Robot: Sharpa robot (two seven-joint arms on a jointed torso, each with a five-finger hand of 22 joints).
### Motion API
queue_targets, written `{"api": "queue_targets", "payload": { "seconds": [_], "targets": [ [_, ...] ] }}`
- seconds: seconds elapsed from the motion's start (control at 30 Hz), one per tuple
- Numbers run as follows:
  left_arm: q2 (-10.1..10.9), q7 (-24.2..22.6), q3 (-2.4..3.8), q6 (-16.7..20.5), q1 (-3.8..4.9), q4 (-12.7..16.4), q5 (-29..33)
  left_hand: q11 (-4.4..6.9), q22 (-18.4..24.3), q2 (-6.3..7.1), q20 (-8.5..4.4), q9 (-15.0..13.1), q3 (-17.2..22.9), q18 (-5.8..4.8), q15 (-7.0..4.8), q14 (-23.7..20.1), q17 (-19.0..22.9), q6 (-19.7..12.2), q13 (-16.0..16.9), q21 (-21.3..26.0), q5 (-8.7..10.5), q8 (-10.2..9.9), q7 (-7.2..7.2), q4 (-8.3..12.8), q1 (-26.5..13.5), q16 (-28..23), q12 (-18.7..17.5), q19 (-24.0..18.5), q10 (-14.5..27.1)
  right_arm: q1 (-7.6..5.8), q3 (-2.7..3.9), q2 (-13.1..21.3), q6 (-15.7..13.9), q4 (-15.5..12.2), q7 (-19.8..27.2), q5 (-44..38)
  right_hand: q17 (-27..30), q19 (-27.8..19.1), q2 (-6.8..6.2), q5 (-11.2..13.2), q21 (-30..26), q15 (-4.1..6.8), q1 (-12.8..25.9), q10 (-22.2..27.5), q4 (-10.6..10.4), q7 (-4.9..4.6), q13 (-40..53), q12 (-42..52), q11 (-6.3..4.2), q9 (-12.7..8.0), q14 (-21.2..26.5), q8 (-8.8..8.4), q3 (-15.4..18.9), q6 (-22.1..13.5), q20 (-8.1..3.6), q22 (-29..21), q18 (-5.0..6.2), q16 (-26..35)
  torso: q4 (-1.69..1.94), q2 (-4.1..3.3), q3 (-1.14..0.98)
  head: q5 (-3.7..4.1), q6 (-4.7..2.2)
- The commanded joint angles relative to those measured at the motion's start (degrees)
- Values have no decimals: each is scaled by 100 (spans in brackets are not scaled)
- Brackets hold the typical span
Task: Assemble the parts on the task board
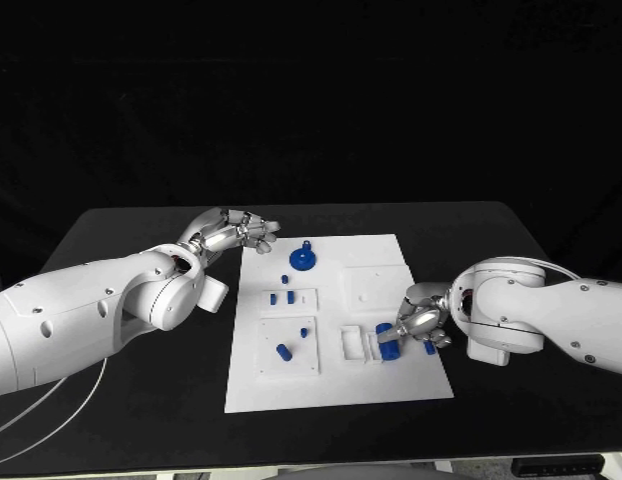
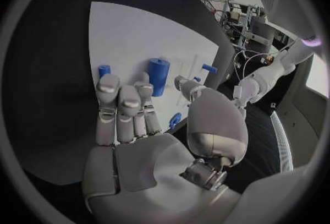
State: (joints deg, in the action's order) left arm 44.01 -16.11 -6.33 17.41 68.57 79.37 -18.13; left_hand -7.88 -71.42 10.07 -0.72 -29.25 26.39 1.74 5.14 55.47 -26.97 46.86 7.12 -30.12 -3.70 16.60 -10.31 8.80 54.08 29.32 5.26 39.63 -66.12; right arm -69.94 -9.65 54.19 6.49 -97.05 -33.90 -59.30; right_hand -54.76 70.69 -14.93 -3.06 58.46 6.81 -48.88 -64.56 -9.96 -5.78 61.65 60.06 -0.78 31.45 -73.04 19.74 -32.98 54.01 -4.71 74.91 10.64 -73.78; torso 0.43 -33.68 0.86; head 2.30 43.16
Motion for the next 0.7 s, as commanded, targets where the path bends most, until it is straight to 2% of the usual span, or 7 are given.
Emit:
{"api": "queue_targets", "payload": {
  "seconds": [0.03,0.27,0.47,0.53,0.7],
  "targets": [
    [-2,-58,3,-88,-4,19,67,10,-6,-1,34,7,-12,77,21,20,-11,-40,-2,34,23,17,-7,-37,-60,-11,-38,4,-1,30,0,-67,-20,59,5,-171,-9,-40,-4,22,32,2,30,3,-43,-3,8,9,13,-2,-6,-30,-6,-46,-5,115,436,-9,1,-6,-10,-19,26],
    [17,-55,2,-90,-4,39,67,10,-9,-8,33,8,-7,79,21,21,-17,-41,-2,37,20,19,-7,-38,-55,-17,-39,4,-1,139,-19,-185,75,160,-5,-124,-17,-48,14,22,39,1,-10,6,-46,-5,15,4,14,6,-8,-36,-1,-52,-11,115,436,-2,-8,-9,-15,-48,68],
    [22,-53,2,-97,-4,53,67,11,-11,-17,33,8,-4,80,20,22,-24,-42,-2,40,18,21,-6,-39,-50,-23,-39,4,-2,216,-25,-252,-9,191,18,-136,-28,-59,33,22,49,-2,-74,9,-36,-7,24,-2,17,17,-9,-43,5,-55,-15,114,436,7,-9,-13,-14,-58,101],
    [21,-51,2,-96,-4,58,67,11,-13,-22,32,9,-2,81,20,22,-27,-42,-2,41,17,22,-6,-38,-47,-25,-40,5,-3,224,-25,-258,-32,197,22,-144,-34,-61,62,22,55,-2,-117,7,-27,-7,29,-3,17,24,-11,-44,-4,-52,-16,113,436,11,-11,-13,-15,-61,106],
    [27,-44,2,-95,-4,55,67,11,-16,-33,32,9,2,81,20,24,-35,-42,-2,44,13,24,-6,-34,-37,-32,-40,5,-3,229,-26,-256,-80,185,29,-145,-56,-65,286,23,75,5,-479,-9,143,3,46,-9,7,50,-26,-43,-214,-18,-28,110,436,28,-3,-10,-11,-59,125]
  ]
}}
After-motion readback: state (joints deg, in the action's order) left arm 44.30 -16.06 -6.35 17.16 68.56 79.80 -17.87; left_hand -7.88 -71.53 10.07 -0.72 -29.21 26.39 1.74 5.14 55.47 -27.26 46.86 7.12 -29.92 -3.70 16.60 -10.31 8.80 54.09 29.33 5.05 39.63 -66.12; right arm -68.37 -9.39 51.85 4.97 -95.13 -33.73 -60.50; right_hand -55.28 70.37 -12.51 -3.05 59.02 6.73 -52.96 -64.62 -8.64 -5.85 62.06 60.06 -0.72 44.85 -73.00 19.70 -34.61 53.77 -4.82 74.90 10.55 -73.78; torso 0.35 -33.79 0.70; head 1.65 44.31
